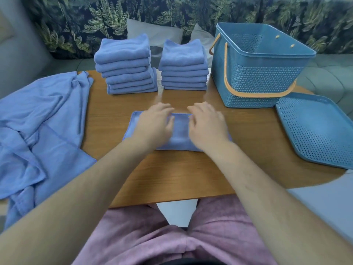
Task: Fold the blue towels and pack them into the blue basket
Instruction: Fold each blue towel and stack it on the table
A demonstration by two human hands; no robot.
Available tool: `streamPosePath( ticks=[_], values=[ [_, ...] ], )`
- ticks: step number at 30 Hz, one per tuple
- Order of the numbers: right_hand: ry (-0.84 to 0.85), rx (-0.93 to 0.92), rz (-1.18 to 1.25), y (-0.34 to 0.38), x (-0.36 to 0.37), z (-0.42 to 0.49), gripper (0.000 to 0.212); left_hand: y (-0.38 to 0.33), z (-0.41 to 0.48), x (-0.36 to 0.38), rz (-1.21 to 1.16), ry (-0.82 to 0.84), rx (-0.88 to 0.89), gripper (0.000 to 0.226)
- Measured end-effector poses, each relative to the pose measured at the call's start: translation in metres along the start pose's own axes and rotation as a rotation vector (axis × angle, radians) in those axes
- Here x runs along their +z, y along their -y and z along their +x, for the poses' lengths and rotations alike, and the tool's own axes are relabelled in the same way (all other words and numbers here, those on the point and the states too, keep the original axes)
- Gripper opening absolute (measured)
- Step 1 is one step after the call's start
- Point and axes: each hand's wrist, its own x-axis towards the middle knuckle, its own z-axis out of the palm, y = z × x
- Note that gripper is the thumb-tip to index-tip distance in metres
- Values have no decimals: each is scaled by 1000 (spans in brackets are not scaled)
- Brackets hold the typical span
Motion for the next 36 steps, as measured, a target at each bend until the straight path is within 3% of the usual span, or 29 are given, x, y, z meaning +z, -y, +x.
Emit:
streamPosePath(
  ticks=[2, 5, 14, 21, 23, 25, 28, 36],
  values=[
    [172, -13, 55, 19, 15, -8, 46, -13, -8, 19, -20, 157, 30, 57],
    [390, 100, 11, 12, 28, -15, 55, -8, -23, 33, 94, 171, -91, 55],
    [432, 185, -108, -35, 10, -26, 65, 49, -37, -1, 143, 245, -249, 57],
    [395, 195, -247, -6, 5, -27, 62, 38, -31, -6, 340, 240, -206, 63],
    [336, 139, -205, 20, 6, -33, 60, 25, -26, -1, 301, 192, -54, 56],
    [356, 98, -114, 41, 14, -40, 59, 16, -21, 7, 199, 254, 55, 51],
    [361, 83, -54, 43, 26, -45, 58, 19, -16, 12, 112, 336, -16, 51],
    [396, 43, -19, 30, 23, -42, 56, 36, -19, -1, 206, 386, -138, 58]
  ],
)
